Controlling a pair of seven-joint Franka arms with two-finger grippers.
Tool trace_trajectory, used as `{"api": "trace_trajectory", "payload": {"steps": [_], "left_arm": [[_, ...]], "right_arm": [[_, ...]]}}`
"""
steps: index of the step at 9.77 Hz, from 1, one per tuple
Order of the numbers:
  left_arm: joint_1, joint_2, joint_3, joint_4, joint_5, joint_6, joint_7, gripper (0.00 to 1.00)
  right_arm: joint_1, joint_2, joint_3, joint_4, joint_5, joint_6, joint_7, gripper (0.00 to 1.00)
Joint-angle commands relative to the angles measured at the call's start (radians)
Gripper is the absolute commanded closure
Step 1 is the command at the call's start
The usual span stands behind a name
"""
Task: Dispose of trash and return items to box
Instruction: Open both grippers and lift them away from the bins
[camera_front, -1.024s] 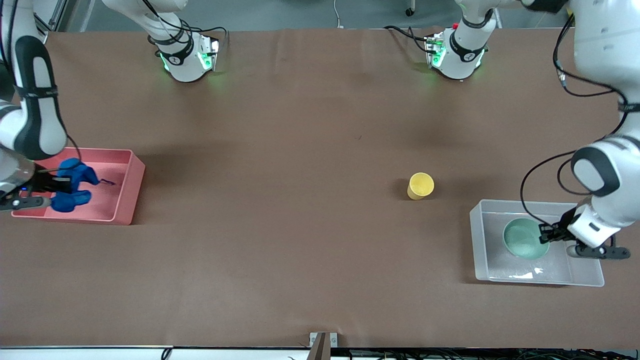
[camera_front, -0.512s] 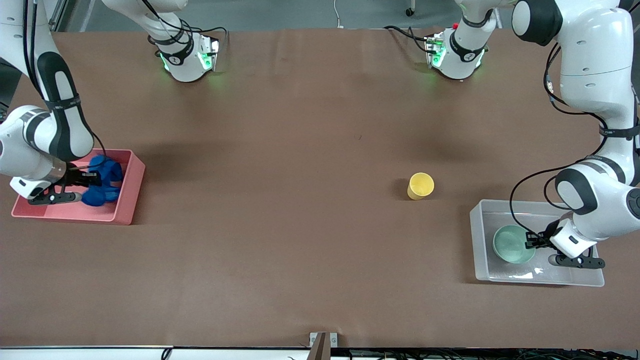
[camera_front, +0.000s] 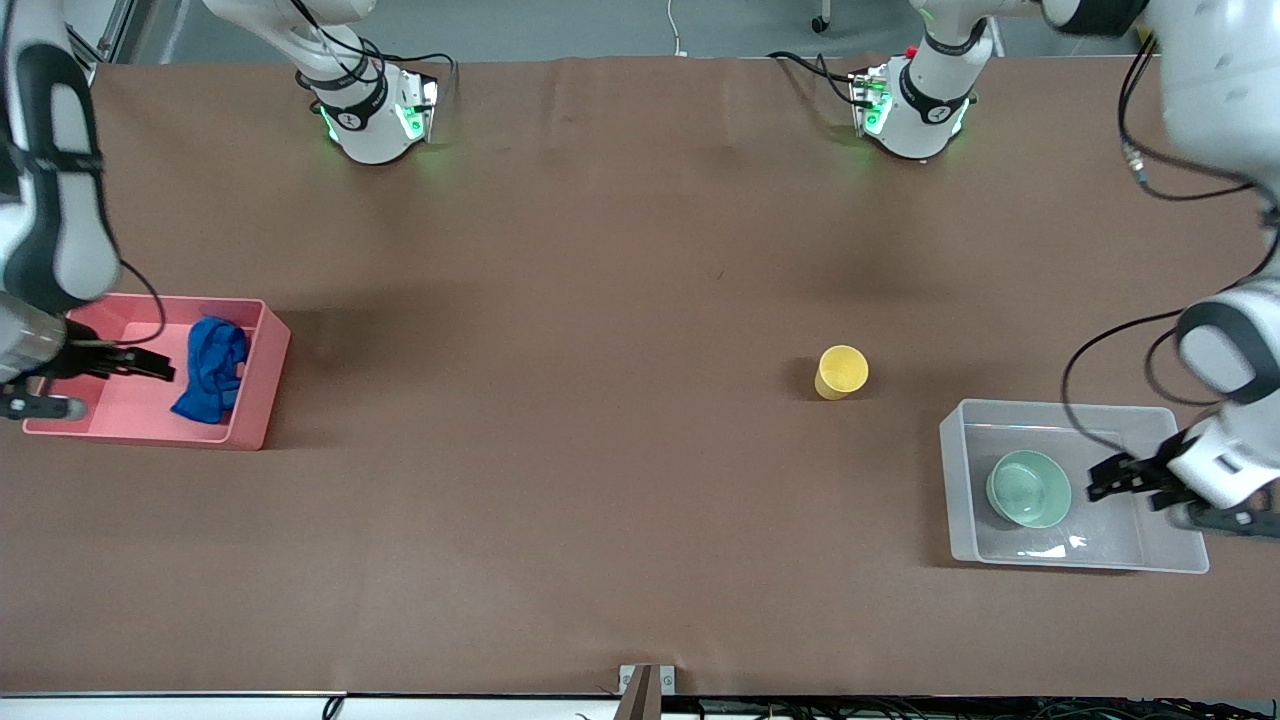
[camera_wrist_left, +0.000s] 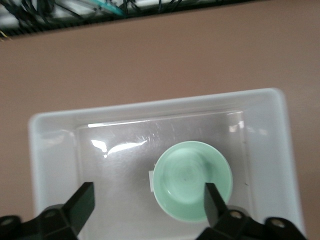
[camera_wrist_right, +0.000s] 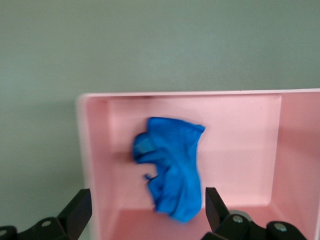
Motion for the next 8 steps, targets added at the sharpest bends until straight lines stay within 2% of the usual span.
{"api": "trace_trajectory", "payload": {"steps": [1,3,4,5,6,8], "left_arm": [[-0.011,-0.186,-0.069,-0.061,0.145,-0.149,-0.116,0.0],[-0.016,-0.318,-0.121,-0.064,0.148,-0.364,-0.266,0.0],[-0.016,-0.391,-0.155,-0.116,0.161,-0.421,-0.322,0.0],[-0.016,-0.468,-0.184,-0.215,0.167,-0.419,-0.357,0.0],[-0.017,-0.536,-0.222,-0.336,0.167,-0.367,-0.427,0.0],[-0.016,-0.565,-0.326,-0.518,0.167,-0.2,-0.553,0.0]], "right_arm": [[-0.017,-0.081,0.076,0.148,-0.008,-0.221,0.146,0.0],[-0.062,-0.177,0.205,0.205,-0.024,-0.356,0.243,0.0],[-0.076,-0.251,0.256,0.204,-0.06,-0.392,0.271,0.0],[-0.073,-0.306,0.267,0.204,-0.073,-0.429,0.271,0.0],[-0.067,-0.319,0.265,0.205,-0.073,-0.455,0.276,0.0],[-0.061,-0.31,0.262,0.252,-0.067,-0.452,0.268,0.0]]}}
